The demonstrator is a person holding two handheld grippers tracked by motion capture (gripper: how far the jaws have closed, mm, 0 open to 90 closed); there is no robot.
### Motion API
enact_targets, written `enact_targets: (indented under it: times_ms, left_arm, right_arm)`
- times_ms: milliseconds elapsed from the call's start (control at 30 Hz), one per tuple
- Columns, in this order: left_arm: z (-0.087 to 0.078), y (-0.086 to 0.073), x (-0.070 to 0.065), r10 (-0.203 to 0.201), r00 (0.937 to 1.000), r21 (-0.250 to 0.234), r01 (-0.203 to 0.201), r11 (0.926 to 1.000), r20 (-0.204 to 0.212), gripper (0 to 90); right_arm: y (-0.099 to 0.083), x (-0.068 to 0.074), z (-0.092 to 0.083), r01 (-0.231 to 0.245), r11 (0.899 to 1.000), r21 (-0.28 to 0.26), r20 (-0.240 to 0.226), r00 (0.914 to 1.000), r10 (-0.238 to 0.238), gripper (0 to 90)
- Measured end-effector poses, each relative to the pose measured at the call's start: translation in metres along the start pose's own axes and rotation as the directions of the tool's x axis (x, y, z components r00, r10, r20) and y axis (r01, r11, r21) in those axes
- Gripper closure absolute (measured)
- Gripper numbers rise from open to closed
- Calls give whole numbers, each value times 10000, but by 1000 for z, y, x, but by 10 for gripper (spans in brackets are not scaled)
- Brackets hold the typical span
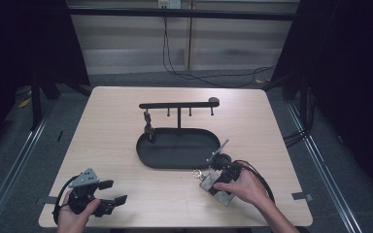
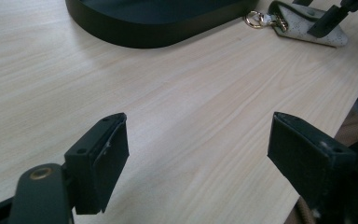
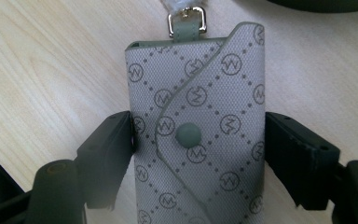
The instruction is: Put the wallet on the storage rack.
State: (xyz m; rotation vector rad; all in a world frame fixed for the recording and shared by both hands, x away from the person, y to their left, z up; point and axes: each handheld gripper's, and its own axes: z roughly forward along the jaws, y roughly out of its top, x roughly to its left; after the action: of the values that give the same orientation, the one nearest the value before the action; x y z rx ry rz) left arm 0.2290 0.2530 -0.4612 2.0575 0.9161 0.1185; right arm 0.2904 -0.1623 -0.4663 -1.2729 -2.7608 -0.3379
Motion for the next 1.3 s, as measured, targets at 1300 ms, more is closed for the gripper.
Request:
enact_targets:
  times_ms: [1300]
  left_arm:
    - [0,1,3,-44,10000,87,44,10000,-80,202]
  right_arm:
    - [13,11,-20,-87,9988,473,532,9986,62,345]
